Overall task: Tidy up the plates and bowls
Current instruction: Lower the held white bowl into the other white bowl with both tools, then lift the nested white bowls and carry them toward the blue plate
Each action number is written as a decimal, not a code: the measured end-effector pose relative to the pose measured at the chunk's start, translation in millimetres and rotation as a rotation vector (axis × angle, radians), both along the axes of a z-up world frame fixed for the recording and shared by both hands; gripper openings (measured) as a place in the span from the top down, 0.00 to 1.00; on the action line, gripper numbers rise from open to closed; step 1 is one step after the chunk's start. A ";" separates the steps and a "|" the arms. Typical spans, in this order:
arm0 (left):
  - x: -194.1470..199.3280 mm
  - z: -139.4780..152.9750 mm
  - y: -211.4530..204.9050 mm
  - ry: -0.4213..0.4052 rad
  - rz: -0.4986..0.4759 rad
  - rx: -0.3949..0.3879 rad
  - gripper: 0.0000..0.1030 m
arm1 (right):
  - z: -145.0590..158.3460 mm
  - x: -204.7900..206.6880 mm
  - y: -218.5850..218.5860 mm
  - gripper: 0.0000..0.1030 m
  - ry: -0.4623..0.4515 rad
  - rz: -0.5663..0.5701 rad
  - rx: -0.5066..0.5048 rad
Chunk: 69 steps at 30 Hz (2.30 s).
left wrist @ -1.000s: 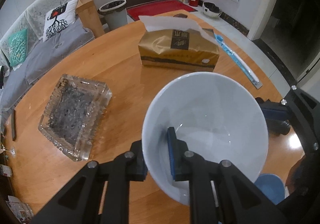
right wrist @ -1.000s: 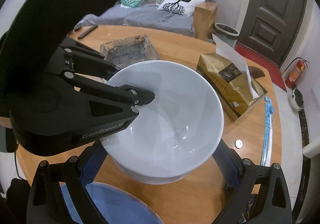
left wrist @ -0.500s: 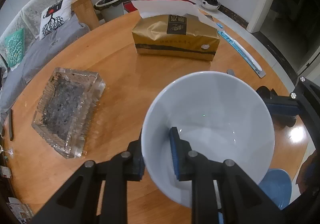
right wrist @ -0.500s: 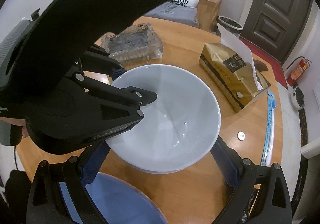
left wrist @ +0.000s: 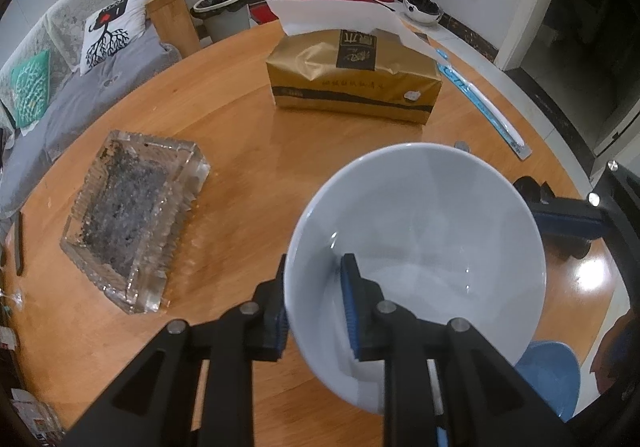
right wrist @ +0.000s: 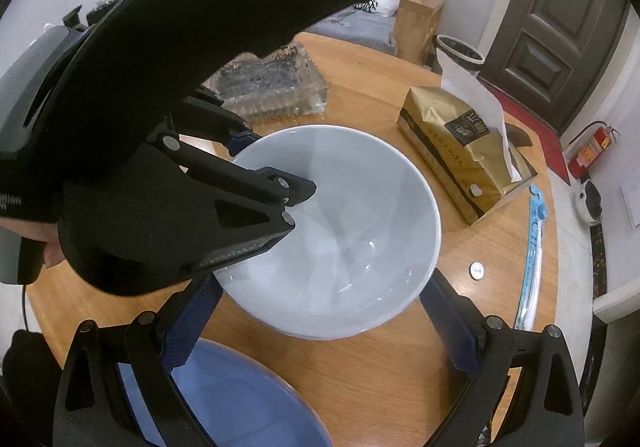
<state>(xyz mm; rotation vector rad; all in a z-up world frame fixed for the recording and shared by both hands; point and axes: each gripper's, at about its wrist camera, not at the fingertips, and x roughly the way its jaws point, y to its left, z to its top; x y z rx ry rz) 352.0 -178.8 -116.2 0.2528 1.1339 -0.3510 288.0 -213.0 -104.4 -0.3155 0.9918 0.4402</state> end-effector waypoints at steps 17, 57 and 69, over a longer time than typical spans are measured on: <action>-0.4 -0.9 13.9 0.038 0.015 -0.142 0.65 | -28.3 -9.3 -52.8 0.06 -0.062 0.083 0.192; -4.2 -8.1 11.4 -0.040 -0.012 -0.174 0.66 | -78.4 30.9 -2.2 0.02 0.002 0.249 0.154; -14.0 18.8 15.7 -0.084 -0.005 -0.172 0.66 | -54.7 19.4 3.8 0.02 -0.052 0.256 0.155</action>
